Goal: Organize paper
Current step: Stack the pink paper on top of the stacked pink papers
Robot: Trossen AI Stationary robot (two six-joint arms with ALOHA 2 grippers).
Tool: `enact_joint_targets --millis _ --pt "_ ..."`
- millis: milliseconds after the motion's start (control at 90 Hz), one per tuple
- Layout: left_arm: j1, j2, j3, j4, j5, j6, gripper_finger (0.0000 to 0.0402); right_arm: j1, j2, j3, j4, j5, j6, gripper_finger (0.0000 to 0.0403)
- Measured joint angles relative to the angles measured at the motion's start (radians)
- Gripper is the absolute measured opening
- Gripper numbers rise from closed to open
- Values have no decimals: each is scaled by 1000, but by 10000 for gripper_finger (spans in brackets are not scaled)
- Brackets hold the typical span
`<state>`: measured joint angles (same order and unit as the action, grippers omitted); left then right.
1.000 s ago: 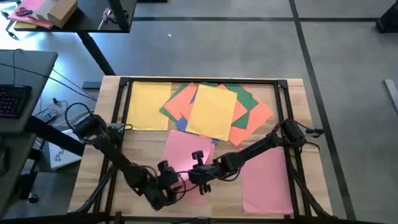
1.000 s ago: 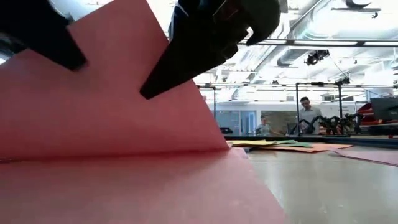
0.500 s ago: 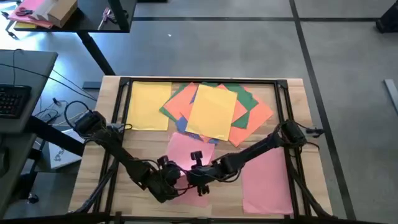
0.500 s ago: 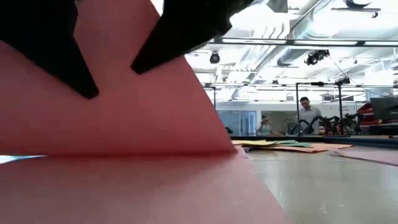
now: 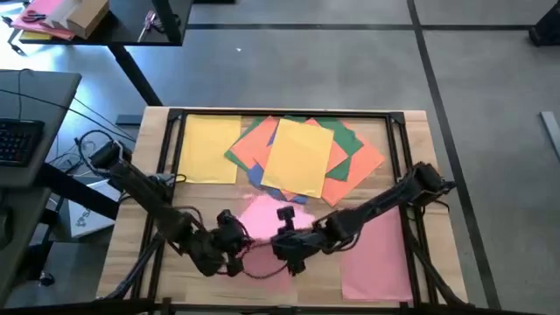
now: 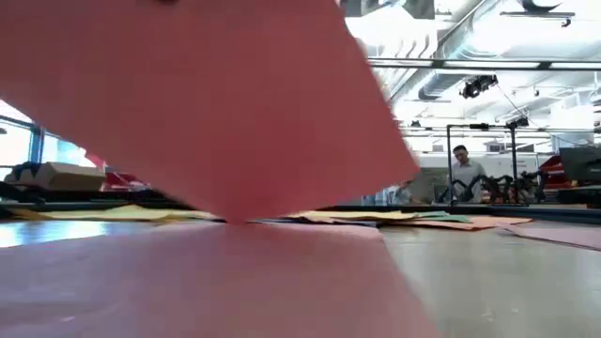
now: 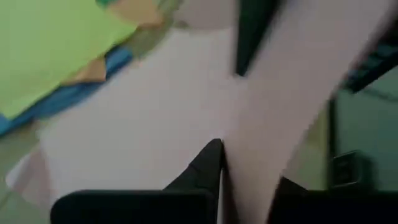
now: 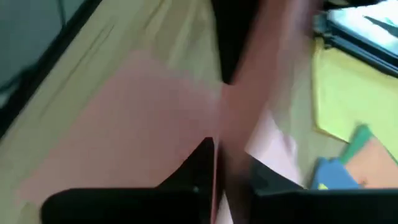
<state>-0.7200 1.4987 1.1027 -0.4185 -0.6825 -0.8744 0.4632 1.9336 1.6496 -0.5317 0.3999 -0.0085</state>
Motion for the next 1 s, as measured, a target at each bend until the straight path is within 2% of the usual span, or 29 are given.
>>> enact_joint_targets --millis 222,389,556,722,789,911,1000 --pt "9 -157 0 22 -68 64 0 -18 -86 0 -57 62 -60 124" --pt "36 -229 0 35 -58 115 0 -33 -142 0 -25 23 -83 140" --pt "66 -265 0 58 -67 143 0 -59 -183 0 -11 -52 24 109" --pt "117 -295 0 87 -59 206 0 -102 -216 -1 -9 -241 314 28" --pt "151 -299 0 88 -17 233 0 -123 -217 -1 -10 -335 413 8" --pt "217 -294 0 111 110 292 1 -166 -215 -1 -11 -480 541 5" --pt "259 -285 0 146 187 344 4 -193 -215 -1 -26 -518 592 1"
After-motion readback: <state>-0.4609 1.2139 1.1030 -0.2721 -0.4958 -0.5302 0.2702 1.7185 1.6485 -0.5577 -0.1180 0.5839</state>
